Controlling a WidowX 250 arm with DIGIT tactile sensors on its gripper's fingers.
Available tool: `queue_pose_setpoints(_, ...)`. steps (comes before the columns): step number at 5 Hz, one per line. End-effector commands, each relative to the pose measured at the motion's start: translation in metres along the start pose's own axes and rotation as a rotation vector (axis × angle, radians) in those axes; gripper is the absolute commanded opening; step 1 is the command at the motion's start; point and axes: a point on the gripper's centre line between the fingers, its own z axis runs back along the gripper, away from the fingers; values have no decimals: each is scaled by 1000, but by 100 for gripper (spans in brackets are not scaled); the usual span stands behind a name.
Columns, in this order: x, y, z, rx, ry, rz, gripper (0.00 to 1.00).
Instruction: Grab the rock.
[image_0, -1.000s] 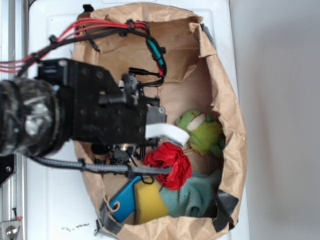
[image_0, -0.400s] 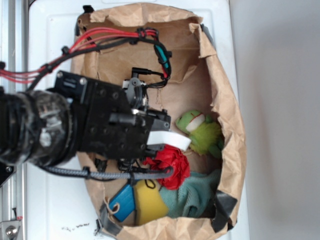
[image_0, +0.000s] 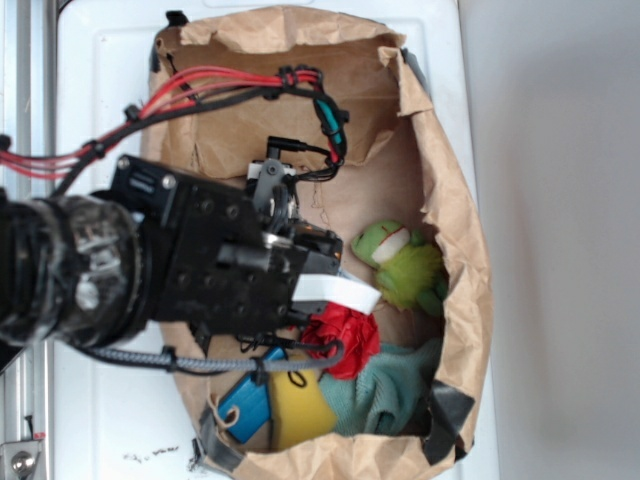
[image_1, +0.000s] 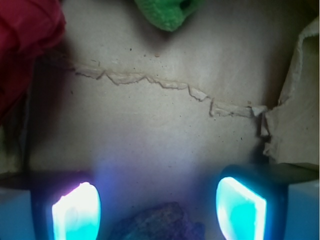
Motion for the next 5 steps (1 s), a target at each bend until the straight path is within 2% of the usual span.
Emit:
queue_pose_setpoints(1, -10, -11, -4, -9, 52, -55, 100)
queue_pose_setpoints(3, -10, -7, -12, -1, 95, -61, 100)
queue_pose_setpoints(4, -8, -5, -12, -5, 96, -44, 0)
queue_pose_setpoints(5, -8, -4, -5, -19, 82, -44, 0)
